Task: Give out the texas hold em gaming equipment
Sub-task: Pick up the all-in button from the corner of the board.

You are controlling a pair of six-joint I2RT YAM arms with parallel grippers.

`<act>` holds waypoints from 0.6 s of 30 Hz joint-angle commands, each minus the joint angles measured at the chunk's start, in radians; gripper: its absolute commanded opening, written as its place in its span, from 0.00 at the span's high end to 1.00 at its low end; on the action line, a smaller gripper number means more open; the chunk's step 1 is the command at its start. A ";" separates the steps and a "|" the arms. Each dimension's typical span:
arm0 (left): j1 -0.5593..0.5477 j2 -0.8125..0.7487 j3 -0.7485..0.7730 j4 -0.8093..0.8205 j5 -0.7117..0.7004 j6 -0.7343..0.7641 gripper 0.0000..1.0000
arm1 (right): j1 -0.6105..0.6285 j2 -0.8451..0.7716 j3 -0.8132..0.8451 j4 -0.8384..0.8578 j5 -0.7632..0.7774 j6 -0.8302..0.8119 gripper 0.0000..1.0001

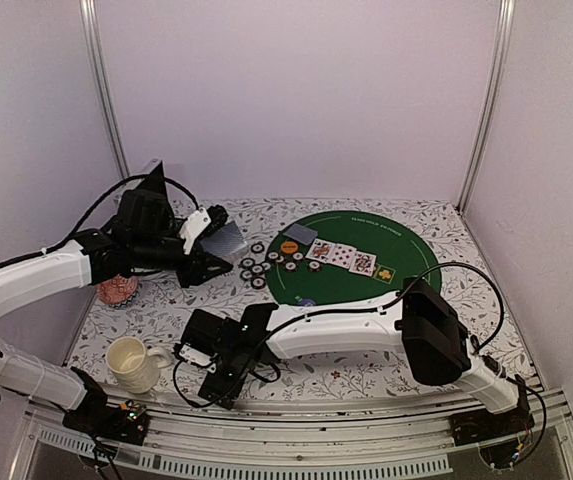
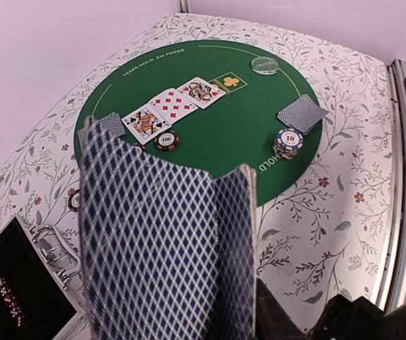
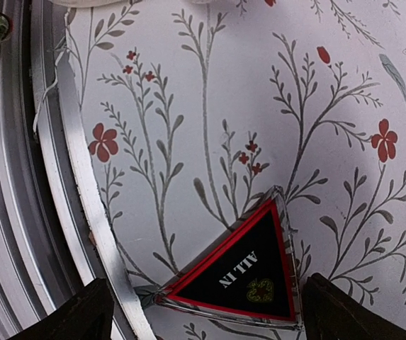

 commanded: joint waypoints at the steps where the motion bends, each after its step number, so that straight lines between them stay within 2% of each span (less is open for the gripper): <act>1: 0.011 -0.025 0.015 0.028 0.022 0.006 0.62 | -0.014 0.031 0.022 -0.048 -0.016 0.077 0.07; 6: 0.010 -0.025 0.013 0.029 0.023 0.011 0.62 | -0.015 0.049 0.038 -0.052 -0.010 0.087 0.17; 14: 0.011 -0.030 0.009 0.032 0.025 0.016 0.62 | -0.013 0.051 0.027 -0.049 0.003 0.103 0.20; 18: 0.015 -0.030 0.003 0.036 0.024 0.022 0.62 | -0.008 0.061 0.026 -0.071 0.021 0.096 0.24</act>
